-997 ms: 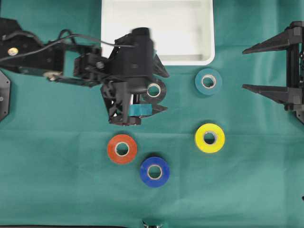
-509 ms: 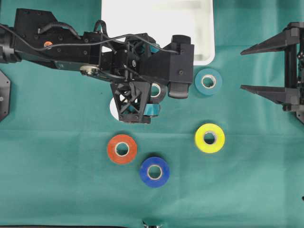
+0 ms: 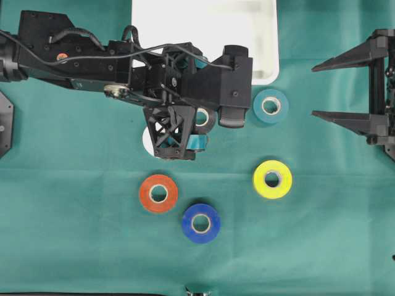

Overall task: Pick up the tape from a random location and place it into the white case.
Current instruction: 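Lower the left gripper and close it on the black tape roll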

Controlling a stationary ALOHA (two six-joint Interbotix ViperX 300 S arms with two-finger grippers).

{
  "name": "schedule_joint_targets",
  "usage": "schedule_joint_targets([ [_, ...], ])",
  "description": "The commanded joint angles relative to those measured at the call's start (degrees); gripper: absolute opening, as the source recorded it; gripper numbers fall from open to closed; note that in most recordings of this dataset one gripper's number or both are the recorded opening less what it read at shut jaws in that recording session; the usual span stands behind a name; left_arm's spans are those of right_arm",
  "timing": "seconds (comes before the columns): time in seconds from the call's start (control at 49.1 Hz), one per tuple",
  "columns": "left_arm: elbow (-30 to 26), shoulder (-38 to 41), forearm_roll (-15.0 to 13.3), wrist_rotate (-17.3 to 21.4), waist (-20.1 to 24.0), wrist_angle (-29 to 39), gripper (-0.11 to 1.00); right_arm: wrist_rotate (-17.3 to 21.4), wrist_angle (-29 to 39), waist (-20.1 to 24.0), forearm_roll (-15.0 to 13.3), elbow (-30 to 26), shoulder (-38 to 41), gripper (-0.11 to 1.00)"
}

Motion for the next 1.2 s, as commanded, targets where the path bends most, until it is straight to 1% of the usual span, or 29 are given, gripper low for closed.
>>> schedule_joint_targets([
  [0.0,-1.0,-0.9,0.2,0.1,0.1,-0.4,1.00,0.0,-0.3,0.0,0.2,-1.4,0.2,0.92],
  [0.163,0.7,-0.8,0.2,0.0,0.1,-3.3,1.00,0.0,-0.3,-0.1,0.2,-1.5,0.3,0.92],
  [0.366,5.4,-0.4,0.2,-0.1,0.0,-8.1,1.00,0.0,-0.3,0.0,0.2,-1.5,0.2,0.92],
  [0.549,9.9,2.5,0.2,-0.1,0.0,-15.5,1.00,-0.1,-0.3,-0.1,0.1,-1.5,0.3,0.92],
  [0.651,11.2,4.1,0.2,-0.2,0.0,-17.7,1.00,-0.1,-0.3,-0.1,0.0,-1.5,0.2,0.92],
  [0.936,14.2,6.7,0.2,-0.3,0.4,-21.4,1.00,-0.1,-0.3,-0.1,-0.1,-1.4,0.3,0.92],
  [1.18,15.4,9.4,0.2,-0.3,1.1,-23.9,1.00,-0.2,-0.1,-0.1,-0.3,-1.2,0.7,0.92],
])
